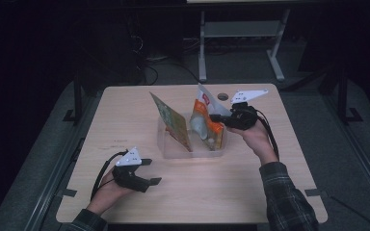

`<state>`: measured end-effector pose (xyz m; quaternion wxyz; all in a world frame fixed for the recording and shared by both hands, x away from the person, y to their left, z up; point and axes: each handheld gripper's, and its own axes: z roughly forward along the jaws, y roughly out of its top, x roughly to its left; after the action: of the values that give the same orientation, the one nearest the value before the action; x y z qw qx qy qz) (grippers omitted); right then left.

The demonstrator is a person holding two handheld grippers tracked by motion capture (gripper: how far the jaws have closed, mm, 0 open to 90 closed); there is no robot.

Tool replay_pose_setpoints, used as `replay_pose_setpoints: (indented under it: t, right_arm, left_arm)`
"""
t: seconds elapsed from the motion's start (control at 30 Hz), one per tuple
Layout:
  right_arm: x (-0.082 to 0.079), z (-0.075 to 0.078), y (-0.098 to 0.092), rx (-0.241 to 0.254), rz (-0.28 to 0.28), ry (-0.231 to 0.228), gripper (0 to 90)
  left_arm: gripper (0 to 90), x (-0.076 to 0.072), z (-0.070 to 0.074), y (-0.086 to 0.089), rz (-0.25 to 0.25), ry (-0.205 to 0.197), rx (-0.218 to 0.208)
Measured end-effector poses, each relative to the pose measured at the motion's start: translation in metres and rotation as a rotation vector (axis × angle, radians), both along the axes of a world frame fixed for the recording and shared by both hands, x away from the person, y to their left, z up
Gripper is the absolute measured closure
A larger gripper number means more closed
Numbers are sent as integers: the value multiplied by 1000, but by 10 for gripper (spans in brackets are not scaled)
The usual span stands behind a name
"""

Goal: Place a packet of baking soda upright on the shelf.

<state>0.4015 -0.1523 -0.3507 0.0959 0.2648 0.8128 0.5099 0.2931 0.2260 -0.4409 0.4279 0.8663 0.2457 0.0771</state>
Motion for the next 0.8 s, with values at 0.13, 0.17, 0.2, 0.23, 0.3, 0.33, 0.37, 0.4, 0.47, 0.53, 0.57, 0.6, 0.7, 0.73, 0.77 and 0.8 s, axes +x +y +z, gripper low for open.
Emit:
replay_pose_setpoints:
  t: [0.13,0.17,0.2,0.23,0.3,0.33,0.37,0.4,0.47,0.53,0.57,0.6,0.7,0.73,0.77,0.8]
  right_arm:
    - [0,-5,0,-11,-7,14,899]
    - [1,-7,0,-14,-9,16,898]
    - [1,-8,0,-18,-9,24,898]
    - [1,-9,1,-23,-13,24,898]
    - [1,-10,2,-27,-13,26,897]
    - [1,-10,3,-27,-12,26,895]
    - [1,-10,3,-28,-12,24,893]
    - [1,-10,3,-31,-13,21,890]
    - [1,-10,3,-33,-17,24,880]
    - [0,-9,3,-27,-27,17,822]
    - [0,-8,2,-17,-27,21,769]
    - [-1,-7,2,-13,-28,17,726]
    - [-5,-3,0,-4,-25,-2,624]
    - [-5,-2,0,-4,-24,-4,586]
    - [-6,-2,0,-15,-31,3,547]
    - [-7,-3,0,-21,-36,4,510]
  left_arm:
    - [198,0,0,0,-2,1,3]
    - [198,0,0,0,-2,1,3]
    - [198,0,0,0,-3,0,3]
    - [198,-1,0,0,-3,0,3]
    - [198,0,0,-1,-4,0,2]
    - [198,0,-1,-1,-6,1,4]
    - [198,0,-1,-1,-6,1,4]
    - [198,0,-1,-1,-11,3,7]
    - [198,0,-2,-2,-15,6,8]
    - [198,0,-2,-3,-17,10,13]
    - [198,1,-2,-3,-22,8,19]
    - [198,1,-2,-3,-22,8,19]
    - [198,2,0,-5,-23,2,20]
    - [198,3,-1,-5,-23,1,24]
    - [198,3,-1,-5,-23,3,28]
    - [198,3,-1,-5,-22,5,28]
